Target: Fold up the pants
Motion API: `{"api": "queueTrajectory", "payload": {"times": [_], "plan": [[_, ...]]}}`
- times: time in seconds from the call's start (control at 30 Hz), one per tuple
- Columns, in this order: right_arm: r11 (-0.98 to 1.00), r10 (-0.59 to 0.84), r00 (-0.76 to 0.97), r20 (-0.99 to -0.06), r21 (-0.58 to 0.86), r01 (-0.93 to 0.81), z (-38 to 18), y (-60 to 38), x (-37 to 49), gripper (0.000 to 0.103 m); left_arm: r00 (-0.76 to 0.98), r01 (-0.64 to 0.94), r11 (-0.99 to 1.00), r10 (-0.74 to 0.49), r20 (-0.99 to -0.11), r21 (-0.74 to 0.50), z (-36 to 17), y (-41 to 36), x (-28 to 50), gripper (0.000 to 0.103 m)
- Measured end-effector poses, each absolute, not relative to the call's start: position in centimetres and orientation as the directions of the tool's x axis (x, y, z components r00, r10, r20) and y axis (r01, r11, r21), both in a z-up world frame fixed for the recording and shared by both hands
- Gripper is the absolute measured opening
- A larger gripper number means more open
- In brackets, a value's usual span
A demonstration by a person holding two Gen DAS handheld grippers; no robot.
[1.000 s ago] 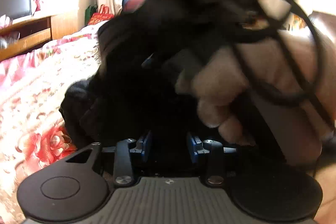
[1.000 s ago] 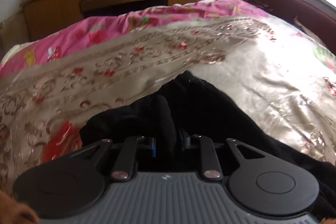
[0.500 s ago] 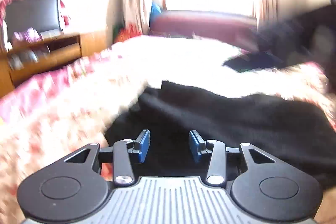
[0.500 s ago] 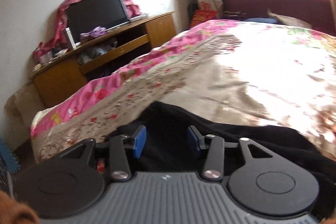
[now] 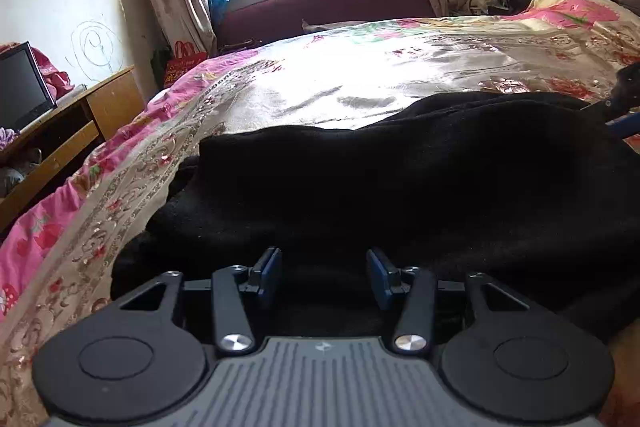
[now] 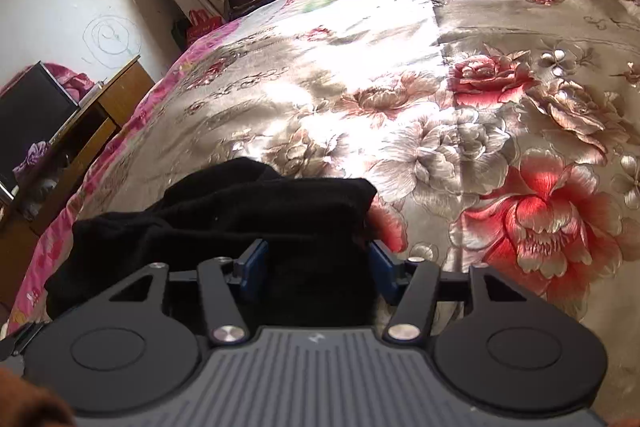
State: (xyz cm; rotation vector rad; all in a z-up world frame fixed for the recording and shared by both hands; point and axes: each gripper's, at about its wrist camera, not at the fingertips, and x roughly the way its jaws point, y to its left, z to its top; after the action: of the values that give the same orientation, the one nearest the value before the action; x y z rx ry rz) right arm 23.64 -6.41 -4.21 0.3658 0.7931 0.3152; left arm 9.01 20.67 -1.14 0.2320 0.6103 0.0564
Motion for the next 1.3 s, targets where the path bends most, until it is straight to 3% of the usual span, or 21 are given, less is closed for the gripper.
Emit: {"api": "queueTrajectory", "payload": {"times": [0.17,0.27,0.53,0.77,0.83,0.87,0.9,1.13,1.3], "plan": [[0.883,0.459,0.608,-0.648,0.411,-0.228,-4.4,-6.1,24.6,0.043,0.815,0.047,0.952,0.139,-0.562,0.304,-1.0,19.3,8.9,0.062],[0.86,0.509,0.572,-0.643,0.357,-0.363,-2.7,-6.3,24.3,0.045,0.83,0.082,0.925,0.142,-0.539,0.37,-0.7,18.4,8.5,0.062],[0.686,0.496,0.427,-0.756,0.039,-0.727,0.0,-4.3,24.0,0.045,0.827,0.129,0.916,0.112,-0.551,0.379,-0.2,18.2,8.2,0.062],[0.498,0.503,0.183,-0.845,0.11,-0.86,-1.9,-2.2,27.6,0.043,0.833,0.174,0.926,0.042,-0.552,0.334,0.6,17.7,8.6,0.063],[0.474,0.518,0.121,-0.847,0.166,-0.865,-2.0,-2.3,28.9,0.032,0.832,0.198,0.922,0.021,-0.554,0.333,0.8,17.2,9.1,0.066],[0.476,0.528,0.1,-0.843,0.196,-0.857,-1.9,-2.4,29.3,0.014,0.83,0.207,0.918,0.018,-0.558,0.337,0.7,16.9,9.5,0.067],[0.494,0.535,0.077,-0.841,0.237,-0.837,-1.8,-2.5,29.7,0.01,0.825,0.214,0.915,0.019,-0.564,0.343,0.6,16.5,9.8,0.067],[0.512,0.553,0.048,-0.832,0.294,-0.807,4.4,-2.1,29.9,0.006,0.791,0.217,0.925,0.021,-0.612,0.312,1.0,15.9,11.7,0.068],[0.564,0.535,0.201,-0.821,0.17,-0.808,3.8,-2.4,32.8,0.005,0.788,0.178,0.938,0.045,-0.614,0.297,0.8,15.5,12.5,0.07]]}}
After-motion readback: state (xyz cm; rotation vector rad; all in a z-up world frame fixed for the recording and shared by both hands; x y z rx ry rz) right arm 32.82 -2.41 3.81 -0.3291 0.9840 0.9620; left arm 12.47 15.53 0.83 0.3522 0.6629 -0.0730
